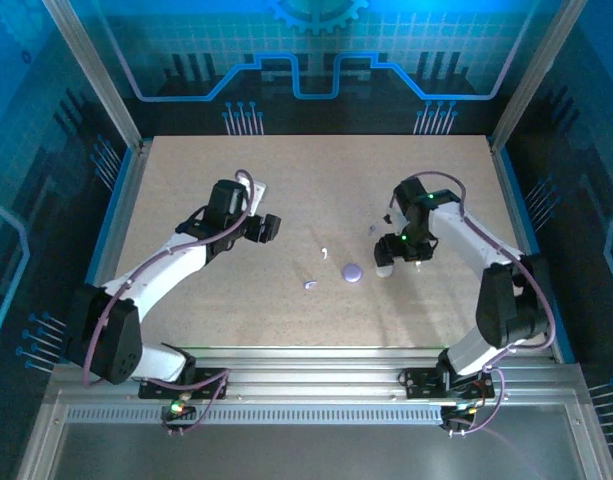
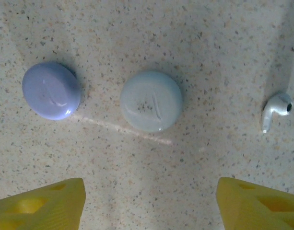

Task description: Insert wireless bluetooth earbuds into charging case

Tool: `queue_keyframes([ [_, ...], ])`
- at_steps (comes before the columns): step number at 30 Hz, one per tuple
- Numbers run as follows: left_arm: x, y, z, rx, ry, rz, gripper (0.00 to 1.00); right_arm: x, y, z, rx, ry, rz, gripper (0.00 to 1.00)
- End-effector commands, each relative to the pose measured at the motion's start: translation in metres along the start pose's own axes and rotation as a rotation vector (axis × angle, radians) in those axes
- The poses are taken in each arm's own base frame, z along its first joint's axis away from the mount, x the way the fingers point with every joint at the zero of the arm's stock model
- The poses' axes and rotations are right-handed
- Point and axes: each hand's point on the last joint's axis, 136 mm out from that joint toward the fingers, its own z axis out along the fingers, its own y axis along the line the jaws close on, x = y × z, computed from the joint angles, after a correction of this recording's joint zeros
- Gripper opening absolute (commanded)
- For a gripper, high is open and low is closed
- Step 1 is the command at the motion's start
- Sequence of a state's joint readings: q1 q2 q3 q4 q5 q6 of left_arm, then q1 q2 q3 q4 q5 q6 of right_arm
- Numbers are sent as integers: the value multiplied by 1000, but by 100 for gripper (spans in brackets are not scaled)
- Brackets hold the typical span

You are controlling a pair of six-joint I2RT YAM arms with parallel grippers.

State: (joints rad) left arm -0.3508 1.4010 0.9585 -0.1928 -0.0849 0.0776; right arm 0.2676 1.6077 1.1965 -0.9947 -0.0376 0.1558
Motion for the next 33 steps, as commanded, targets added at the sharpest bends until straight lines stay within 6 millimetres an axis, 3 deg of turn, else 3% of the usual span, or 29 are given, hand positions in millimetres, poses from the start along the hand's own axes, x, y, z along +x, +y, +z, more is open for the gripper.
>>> queue_keyframes([
  [1,-8,-1,0,-9,9,-7,86,1,5,9,-12,67,-50,69],
  [12,-3,0,8,-25,45,14,87,-9,4,42,46,168,-52,69],
  [19,0,1,10,-33,54,11,87,-14,0,53,82,195,-44,64],
  [33,0,3,13,-44,60,21,87,-13,1,72,75,240,-9,66],
])
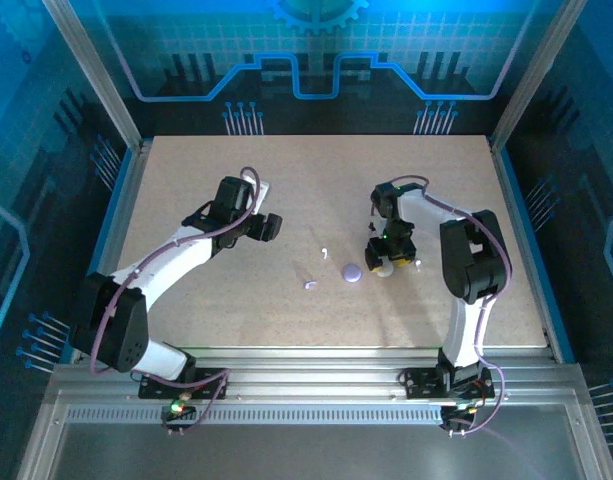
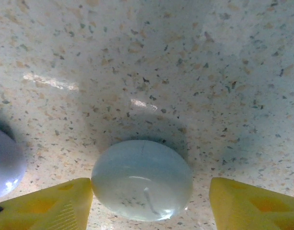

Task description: Insert wireless bluetooth earbuds into charging case

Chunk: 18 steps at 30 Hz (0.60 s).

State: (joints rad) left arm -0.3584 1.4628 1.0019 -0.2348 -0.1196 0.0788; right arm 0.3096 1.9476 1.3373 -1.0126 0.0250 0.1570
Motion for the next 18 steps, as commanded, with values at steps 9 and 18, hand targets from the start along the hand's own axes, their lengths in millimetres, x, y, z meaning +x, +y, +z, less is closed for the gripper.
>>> queue_keyframes([
  [9,-2,1,2,-27,17,-3,87,4,7,13,-9,43,20,58],
  [18,2,-5,1,-12,32,-2,87,11,6,21,13,43,20,52],
])
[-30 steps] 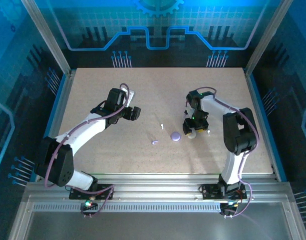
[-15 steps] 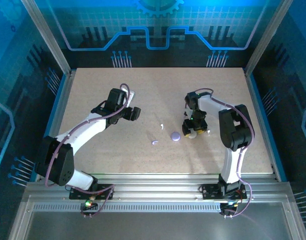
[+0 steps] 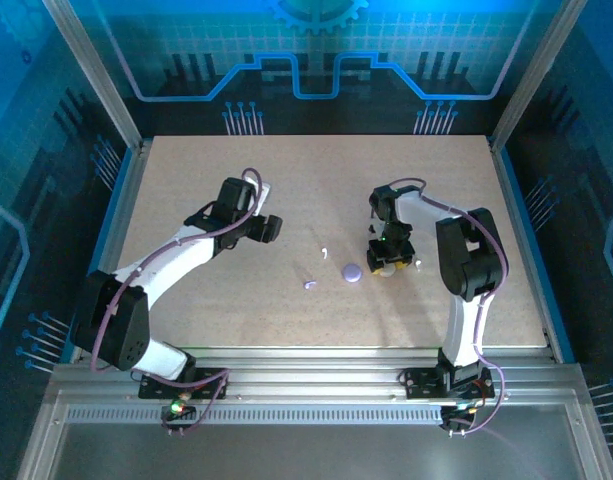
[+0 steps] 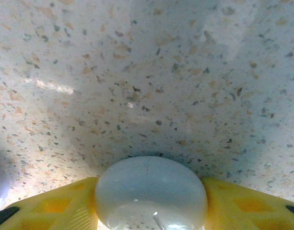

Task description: Insert wireless bluetooth earbuds into charging case

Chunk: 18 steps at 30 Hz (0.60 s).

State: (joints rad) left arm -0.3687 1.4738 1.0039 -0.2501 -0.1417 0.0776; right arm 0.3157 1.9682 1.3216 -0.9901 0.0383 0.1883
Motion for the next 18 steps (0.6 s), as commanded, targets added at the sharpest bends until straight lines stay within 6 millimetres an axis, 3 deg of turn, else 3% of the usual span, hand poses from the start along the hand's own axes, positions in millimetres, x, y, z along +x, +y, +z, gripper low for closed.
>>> queue_keyframes([
  [1,-4,-6,-2,9,7,-11,87,11,6,9,2,21,-7,51],
  [7,-15,-23,-11,78,-10,-38,85,5,14,-29,-13,-149,-37,47],
  [18,-48,-79,-47,326,-73,-100,82,5,50,-142,-25,-703,-254,46],
])
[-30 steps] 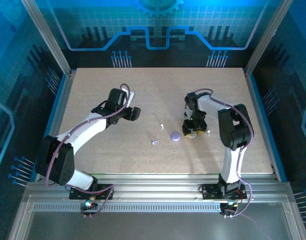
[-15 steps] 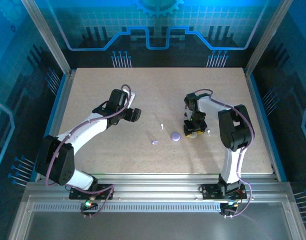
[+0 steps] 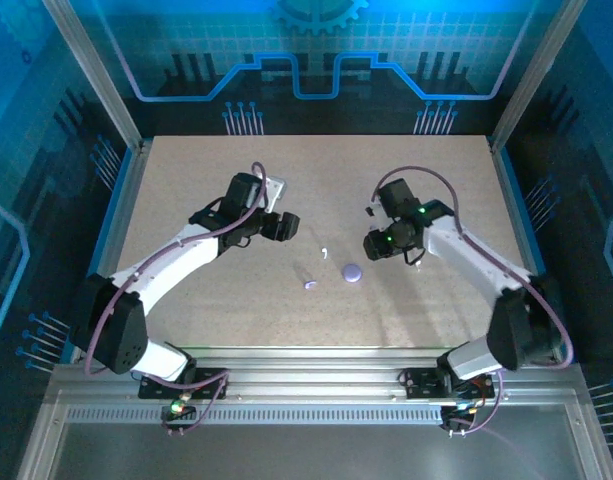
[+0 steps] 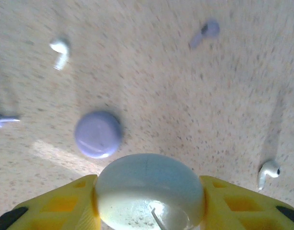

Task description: Insert wireless bluetooth earbuds into charging case

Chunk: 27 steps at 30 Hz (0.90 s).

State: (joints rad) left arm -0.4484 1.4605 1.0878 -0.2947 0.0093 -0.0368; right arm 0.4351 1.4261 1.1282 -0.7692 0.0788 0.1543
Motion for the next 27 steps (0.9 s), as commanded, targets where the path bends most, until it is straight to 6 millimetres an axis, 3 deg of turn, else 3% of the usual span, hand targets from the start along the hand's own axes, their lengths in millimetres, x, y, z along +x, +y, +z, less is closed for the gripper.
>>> queue_keyframes([
  [1,-22,-30,-21,136,-37,-52,81,-21,14,-23,-9,-182,-99,46],
  [9,-41,-60,-45,239,-68,-55,76,-53,44,-73,-107,-521,-248,42],
  [22,-50,-106,-85,423,-156,93,71,-72,103,-103,-255,-790,-601,42],
  [23,-49,-109,-87,432,-156,105,70,-66,107,-95,-265,-788,-639,42],
  [27,-42,-123,-91,468,-156,176,70,-66,119,-94,-288,-845,-765,44],
])
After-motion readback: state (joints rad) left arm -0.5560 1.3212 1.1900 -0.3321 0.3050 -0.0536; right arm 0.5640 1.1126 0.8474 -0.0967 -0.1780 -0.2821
